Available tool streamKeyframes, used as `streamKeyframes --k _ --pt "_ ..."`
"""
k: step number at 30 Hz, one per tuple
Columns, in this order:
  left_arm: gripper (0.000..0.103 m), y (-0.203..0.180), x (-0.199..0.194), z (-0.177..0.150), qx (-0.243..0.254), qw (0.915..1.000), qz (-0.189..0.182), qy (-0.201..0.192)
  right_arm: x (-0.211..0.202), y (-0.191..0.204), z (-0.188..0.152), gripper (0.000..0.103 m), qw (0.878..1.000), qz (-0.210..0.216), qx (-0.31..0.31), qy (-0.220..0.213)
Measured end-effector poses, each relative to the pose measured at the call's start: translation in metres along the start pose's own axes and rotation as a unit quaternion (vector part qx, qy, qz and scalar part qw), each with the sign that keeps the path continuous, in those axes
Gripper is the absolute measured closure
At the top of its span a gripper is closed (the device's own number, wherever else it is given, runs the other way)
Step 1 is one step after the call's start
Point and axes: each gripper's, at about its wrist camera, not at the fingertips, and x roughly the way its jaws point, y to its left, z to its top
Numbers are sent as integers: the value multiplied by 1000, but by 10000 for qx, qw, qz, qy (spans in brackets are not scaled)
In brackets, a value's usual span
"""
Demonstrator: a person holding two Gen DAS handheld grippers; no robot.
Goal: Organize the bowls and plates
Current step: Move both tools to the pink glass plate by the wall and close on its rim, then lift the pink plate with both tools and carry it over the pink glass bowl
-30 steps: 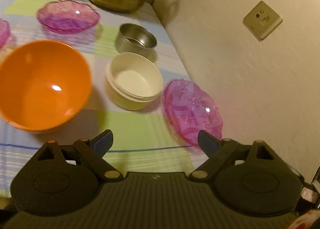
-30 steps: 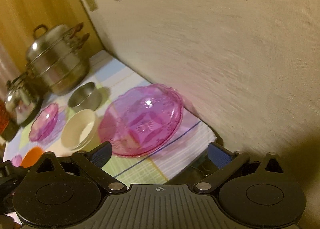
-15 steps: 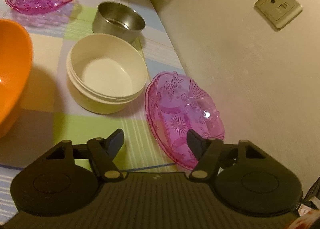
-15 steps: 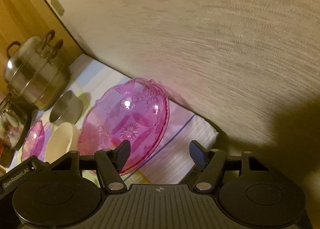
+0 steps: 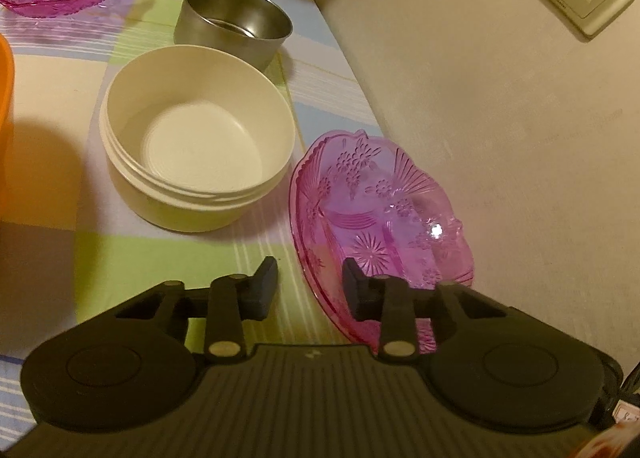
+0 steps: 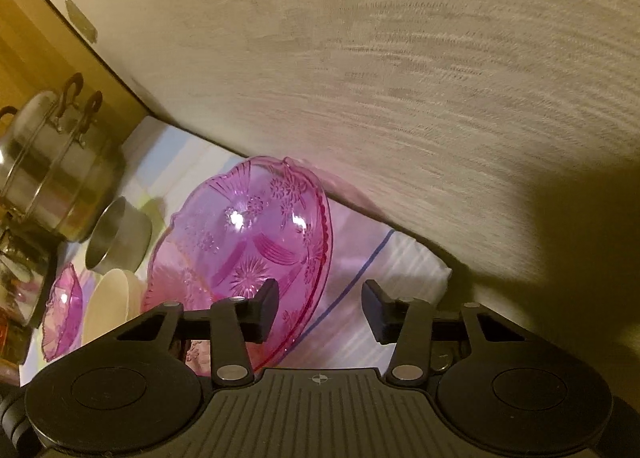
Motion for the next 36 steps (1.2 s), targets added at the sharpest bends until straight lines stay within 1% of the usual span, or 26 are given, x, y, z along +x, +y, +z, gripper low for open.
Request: streamKeyframes --k 1,2,3,4,6,8,10,18,25,31,36 --pt "78 0 2 1 1 10000 24 11 2 0 0 67 10000 -15 5 9" --pt "82 0 3 1 1 10000 31 25 3 -1 0 71 10000 -29 24 25" --pt "84 0 3 1 14 10000 28 34 4 -2 0 74 10000 -28 37 41" --pt "84 0 4 1 36 10000 40 38 5 -2 0 78 10000 -19 41 47" --pt "88 -1 5 1 92 9999 40 33 6 -1 -1 81 10000 -27 12 37" --pt "92 -3 6 1 140 9999 6 32 6 1 -1 88 10000 -10 -3 31" --pt "92 -5 4 2 203 9998 0 -17 6 2 -2 91 10000 -9 -17 23" --pt "92 -9 -10 2 329 9994 -46 -108 -8 7 -4 91 9999 6 -85 -113" --pt "92 -18 -38 4 436 9984 -185 -298 -38 14 -1 91 9993 143 -156 -304" --pt "92 -21 -82 10 436 9968 -253 -616 -70 36 -1 91 9975 393 -351 -464" --pt "92 -9 -122 17 330 9949 -158 -942 -89 68 -8 91 9944 686 -641 -489"
